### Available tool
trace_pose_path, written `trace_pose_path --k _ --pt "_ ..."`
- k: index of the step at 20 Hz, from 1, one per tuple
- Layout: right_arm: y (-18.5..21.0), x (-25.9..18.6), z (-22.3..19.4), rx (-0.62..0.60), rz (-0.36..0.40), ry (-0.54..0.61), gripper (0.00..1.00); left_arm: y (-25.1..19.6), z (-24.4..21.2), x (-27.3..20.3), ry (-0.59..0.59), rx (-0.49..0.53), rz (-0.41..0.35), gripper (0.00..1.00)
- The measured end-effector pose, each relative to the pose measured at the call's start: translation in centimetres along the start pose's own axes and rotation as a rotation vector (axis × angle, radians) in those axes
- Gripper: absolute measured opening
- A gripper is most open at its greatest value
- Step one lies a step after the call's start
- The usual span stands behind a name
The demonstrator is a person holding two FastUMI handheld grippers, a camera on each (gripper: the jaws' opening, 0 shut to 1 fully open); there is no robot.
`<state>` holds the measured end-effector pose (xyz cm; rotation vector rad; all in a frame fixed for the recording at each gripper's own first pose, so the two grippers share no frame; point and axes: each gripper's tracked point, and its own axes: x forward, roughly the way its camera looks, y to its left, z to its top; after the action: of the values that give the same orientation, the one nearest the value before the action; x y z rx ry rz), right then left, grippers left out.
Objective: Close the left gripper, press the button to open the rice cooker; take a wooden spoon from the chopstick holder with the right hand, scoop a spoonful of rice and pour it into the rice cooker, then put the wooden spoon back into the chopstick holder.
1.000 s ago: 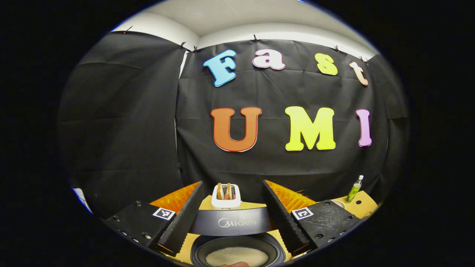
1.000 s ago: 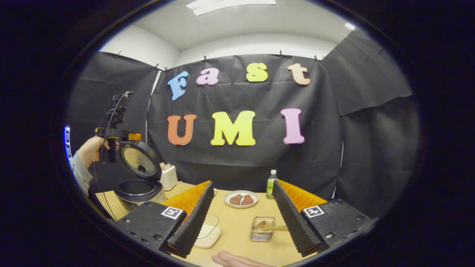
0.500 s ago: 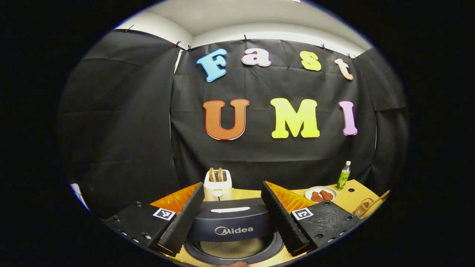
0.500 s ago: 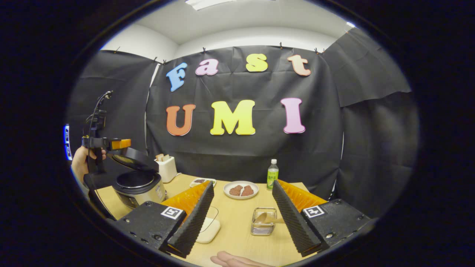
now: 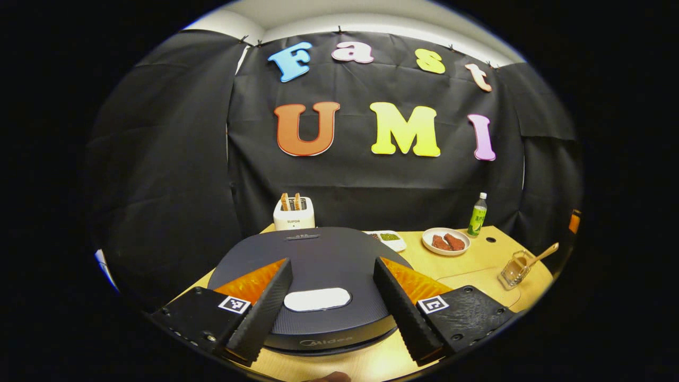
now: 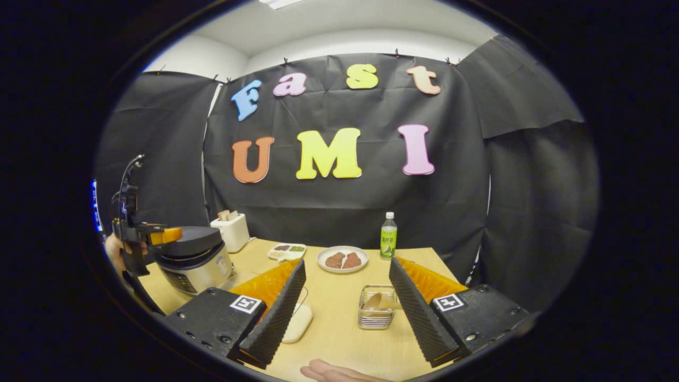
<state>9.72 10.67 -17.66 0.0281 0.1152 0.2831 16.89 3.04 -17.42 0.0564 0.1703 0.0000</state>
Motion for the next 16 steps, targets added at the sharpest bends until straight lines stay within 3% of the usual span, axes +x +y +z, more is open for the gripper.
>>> trace_pose_path --k 5,6,7,9,13,14,16 --pt "0.7 0.7 -1.8 -0.025 0.016 0.037 1.00 0.2 -0.9 -0.3 -0.127 0.013 -0.008 0.99" --pt "0.8 0.7 -1.9 -0.028 0.018 0.036 0.92 0.3 -1.1 -0.4 -0.136 -0.001 -0.006 0.99" --pt "1.1 0.8 -1.9 -0.030 0.021 0.032 1.00 0.3 -1.3 -0.5 -0.148 -0.006 0.000 0.99" --pt "1.6 1.1 -2.3 -0.027 0.025 0.038 1.00 0.3 -1.2 -0.7 -0.170 0.000 0.028 0.99" --pt "3.4 1.3 -3.2 -0.041 0.076 0.061 1.00 0.5 -1.5 -1.3 -0.160 -0.014 0.079 0.99" --pt "3.5 1.4 -3.1 -0.061 0.074 0.052 0.92 0.4 -1.6 -1.4 -0.156 -0.021 0.082 0.99" --pt "3.8 1.4 -3.4 -0.085 0.072 0.046 0.92 0.3 -1.8 -1.5 -0.139 -0.032 0.092 1.00"
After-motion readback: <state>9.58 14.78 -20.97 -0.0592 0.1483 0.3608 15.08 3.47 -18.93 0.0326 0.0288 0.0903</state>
